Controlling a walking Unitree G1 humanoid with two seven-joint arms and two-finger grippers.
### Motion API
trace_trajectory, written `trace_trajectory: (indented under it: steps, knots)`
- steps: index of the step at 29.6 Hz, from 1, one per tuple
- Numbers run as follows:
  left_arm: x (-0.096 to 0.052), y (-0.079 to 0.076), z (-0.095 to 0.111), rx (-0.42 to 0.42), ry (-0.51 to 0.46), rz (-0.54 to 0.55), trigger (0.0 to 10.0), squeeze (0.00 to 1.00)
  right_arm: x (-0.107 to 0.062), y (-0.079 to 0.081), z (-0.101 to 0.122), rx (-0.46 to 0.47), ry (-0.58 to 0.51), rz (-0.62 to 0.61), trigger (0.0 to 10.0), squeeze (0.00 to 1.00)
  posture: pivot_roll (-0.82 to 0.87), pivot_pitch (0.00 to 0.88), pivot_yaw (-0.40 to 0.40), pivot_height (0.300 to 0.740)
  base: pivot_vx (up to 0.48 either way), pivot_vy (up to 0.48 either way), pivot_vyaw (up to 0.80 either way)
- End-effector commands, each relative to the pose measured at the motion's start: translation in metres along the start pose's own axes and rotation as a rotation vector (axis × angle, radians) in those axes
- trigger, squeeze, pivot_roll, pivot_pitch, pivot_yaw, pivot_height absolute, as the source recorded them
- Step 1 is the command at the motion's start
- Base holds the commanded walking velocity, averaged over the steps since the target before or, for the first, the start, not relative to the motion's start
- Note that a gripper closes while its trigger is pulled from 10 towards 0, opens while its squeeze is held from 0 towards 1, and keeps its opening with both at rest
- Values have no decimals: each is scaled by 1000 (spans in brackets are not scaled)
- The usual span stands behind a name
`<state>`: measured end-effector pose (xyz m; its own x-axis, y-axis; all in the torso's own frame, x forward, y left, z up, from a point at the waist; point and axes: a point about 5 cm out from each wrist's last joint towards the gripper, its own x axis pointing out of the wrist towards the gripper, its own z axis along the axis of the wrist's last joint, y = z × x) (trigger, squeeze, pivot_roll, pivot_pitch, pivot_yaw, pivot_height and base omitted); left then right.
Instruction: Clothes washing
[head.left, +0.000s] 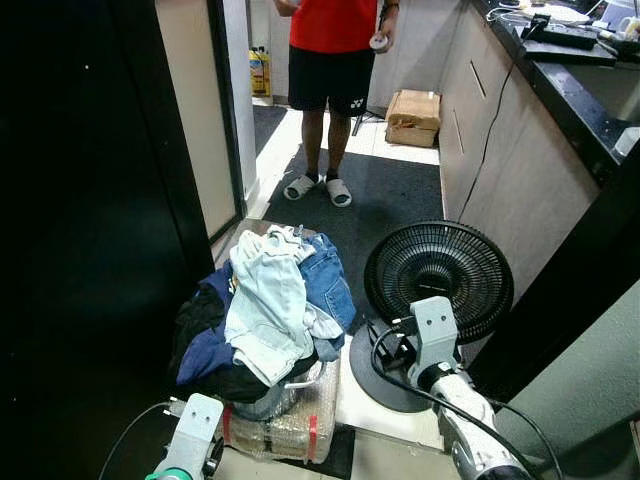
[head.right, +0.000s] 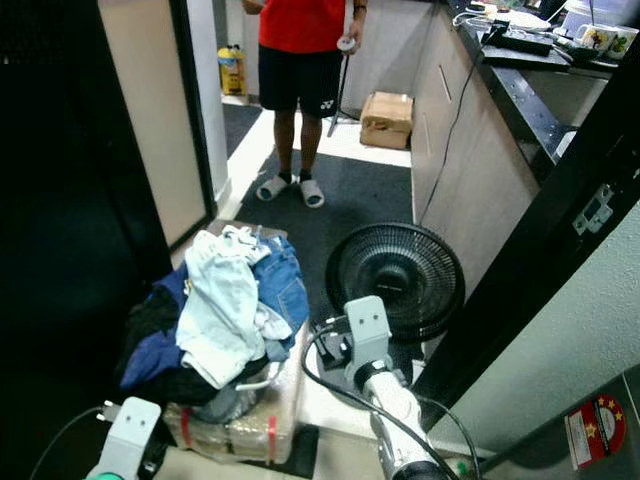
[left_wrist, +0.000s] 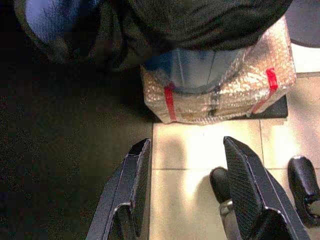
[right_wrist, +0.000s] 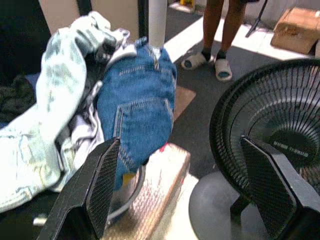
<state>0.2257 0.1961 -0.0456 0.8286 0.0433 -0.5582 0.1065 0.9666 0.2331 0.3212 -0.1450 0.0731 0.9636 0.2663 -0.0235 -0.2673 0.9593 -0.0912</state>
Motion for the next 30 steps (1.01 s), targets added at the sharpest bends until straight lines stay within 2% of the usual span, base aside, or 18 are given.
trace_trajectory:
  steps: [1, 4, 14, 19, 20, 23, 24, 28, 30]
  knots:
    - [-6, -1, -17, -23, 64, 7, 10000, 0, 4, 3, 8, -4, -35, 14, 10000, 0, 0, 47, 21, 740, 0, 0, 0]
    - [-8, -4, -21, -24, 67, 6, 10000, 0, 8, 7, 16, -2, -66, 23, 10000, 0, 6, 47, 22, 740, 0, 0, 0]
    - [-6, -7, -18, -47, 59, 13, 10000, 0, 8, 9, 15, 8, -64, 27, 10000, 0, 8, 54, 15, 740, 0, 0, 0]
    - [-5, 1, -13, -50, 34, 51, 10000, 0, 17, 16, 21, -2, -58, 47, 10000, 0, 32, 91, -3, 740, 0, 0, 0]
    - [-5, 3, -12, -57, 26, 64, 10000, 0, 21, 19, 24, 0, -67, 62, 10000, 0, 57, 126, -15, 740, 0, 0, 0]
    - [-5, 6, -12, -66, 19, 76, 10000, 0, 24, 22, 28, 3, -77, 79, 10000, 0, 57, 126, -15, 740, 0, 0, 0]
    - [-7, 11, -12, -74, 10, 98, 10000, 0, 31, 30, 34, 12, -82, 111, 10000, 0, 93, 157, -35, 740, 0, 0, 0]
    - [-16, 22, -20, -95, -3, 154, 10000, 0, 44, 54, 48, 33, -106, 209, 10000, 0, 140, 185, -59, 740, 0, 0, 0]
    - [-18, 23, -23, -100, -4, 166, 10000, 0, 46, 59, 52, 37, -115, 232, 10000, 0, 147, 189, -62, 740, 0, 0, 0]
